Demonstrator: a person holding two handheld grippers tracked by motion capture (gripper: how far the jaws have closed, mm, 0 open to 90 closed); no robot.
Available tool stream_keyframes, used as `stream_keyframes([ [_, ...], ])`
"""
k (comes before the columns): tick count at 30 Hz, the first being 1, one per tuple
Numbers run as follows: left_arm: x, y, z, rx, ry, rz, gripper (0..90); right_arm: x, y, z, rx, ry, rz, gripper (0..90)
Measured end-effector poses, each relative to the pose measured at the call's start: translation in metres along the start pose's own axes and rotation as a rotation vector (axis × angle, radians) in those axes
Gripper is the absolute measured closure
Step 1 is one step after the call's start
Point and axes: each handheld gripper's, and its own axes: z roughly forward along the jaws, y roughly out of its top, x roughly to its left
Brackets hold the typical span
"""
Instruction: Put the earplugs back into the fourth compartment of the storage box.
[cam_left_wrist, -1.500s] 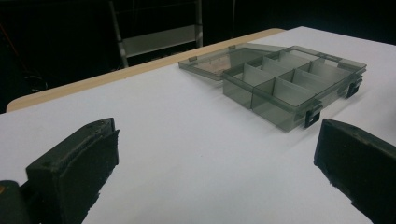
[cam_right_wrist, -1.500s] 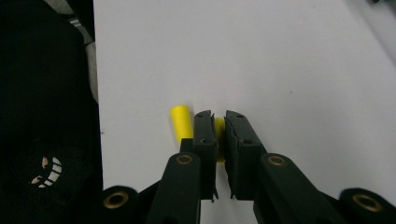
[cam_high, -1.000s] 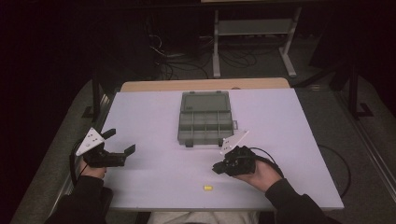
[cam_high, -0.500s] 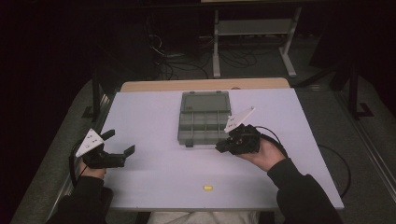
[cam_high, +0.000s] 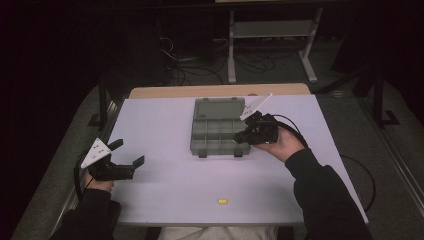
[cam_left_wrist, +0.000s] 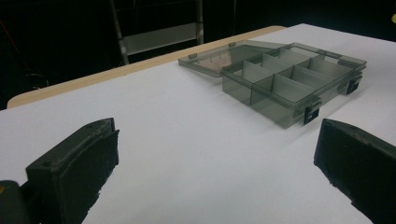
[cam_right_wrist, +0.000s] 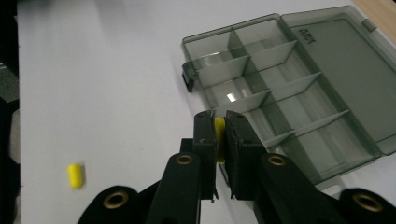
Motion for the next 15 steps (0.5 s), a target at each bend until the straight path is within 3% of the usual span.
stream_keyframes([
  [15, 0.0, 0.0, 0.0, 0.0, -0.002, -0.002, 0.0, -0.027, 0.022, 0.007, 0.041, -0.05, -0.011, 82.4],
])
